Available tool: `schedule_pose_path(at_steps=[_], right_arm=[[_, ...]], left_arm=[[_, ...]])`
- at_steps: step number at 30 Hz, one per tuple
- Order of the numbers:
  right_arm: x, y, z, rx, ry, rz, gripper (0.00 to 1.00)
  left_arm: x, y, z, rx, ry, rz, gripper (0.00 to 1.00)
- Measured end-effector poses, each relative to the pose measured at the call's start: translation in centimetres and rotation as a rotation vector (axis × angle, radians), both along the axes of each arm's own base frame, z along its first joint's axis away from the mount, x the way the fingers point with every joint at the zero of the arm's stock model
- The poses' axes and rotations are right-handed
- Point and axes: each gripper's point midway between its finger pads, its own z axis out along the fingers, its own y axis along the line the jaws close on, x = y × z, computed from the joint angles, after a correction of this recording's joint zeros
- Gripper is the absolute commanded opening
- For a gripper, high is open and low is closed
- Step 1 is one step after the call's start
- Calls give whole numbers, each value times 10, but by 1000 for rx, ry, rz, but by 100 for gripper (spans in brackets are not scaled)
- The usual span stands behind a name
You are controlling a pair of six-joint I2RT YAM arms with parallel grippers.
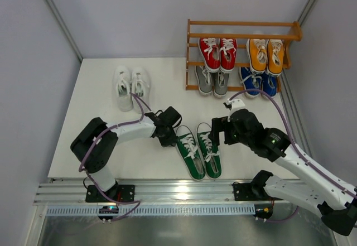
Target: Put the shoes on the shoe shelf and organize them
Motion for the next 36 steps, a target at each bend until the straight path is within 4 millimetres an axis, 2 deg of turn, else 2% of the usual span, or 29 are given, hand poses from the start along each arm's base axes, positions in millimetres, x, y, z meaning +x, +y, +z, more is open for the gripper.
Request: schedule_pose_path(at_steps=[3, 4, 7, 8, 10, 12, 17, 19, 23, 28, 31, 32, 34, 35, 36], right_arm=[[-6, 7, -11, 6, 44, 38, 100], [-9, 11, -17, 13, 66, 60, 100], [-24, 21, -36, 24, 156, 123, 100], [-29, 23, -42, 27, 185, 141, 100], [-38, 27, -52, 37, 229, 160, 100], [-47, 30, -61, 36, 267, 178, 100], [-65, 46, -72, 27, 332, 212, 100], [-69, 51, -78, 15, 356, 209, 100], [-70, 56, -93, -26, 389, 153, 100], [-60, 53, -107, -73, 395, 59, 98], [-54, 58, -114, -73, 392, 31, 90], [-52, 60, -116, -72, 392, 26, 83], [-49, 64, -121, -72, 398, 18, 75], [-49, 65, -124, -77, 404, 15, 66], [-49, 66, -127, -84, 408, 13, 61]], left_arm=[[-1, 0, 0, 1, 3, 4, 1], [-2, 1, 1, 2, 6, 4, 5], [-7, 5, 5, 18, 9, -5, 41], [-9, 8, 7, 28, 9, -5, 65], [-13, 21, 15, 64, 6, 16, 88], [-11, 23, 22, 60, -18, 20, 96], [-4, 30, 56, 27, -115, 39, 100], [-2, 35, 63, 26, -132, 50, 100], [-3, 44, 67, 44, -136, 65, 100], [-9, 56, 72, 43, -145, 78, 100], [-14, 65, 73, 46, -145, 90, 100], [-14, 69, 73, 49, -143, 95, 100], [-15, 74, 73, 53, -142, 105, 100], [-15, 77, 73, 55, -141, 110, 100], [-15, 79, 72, 57, -140, 114, 100]])
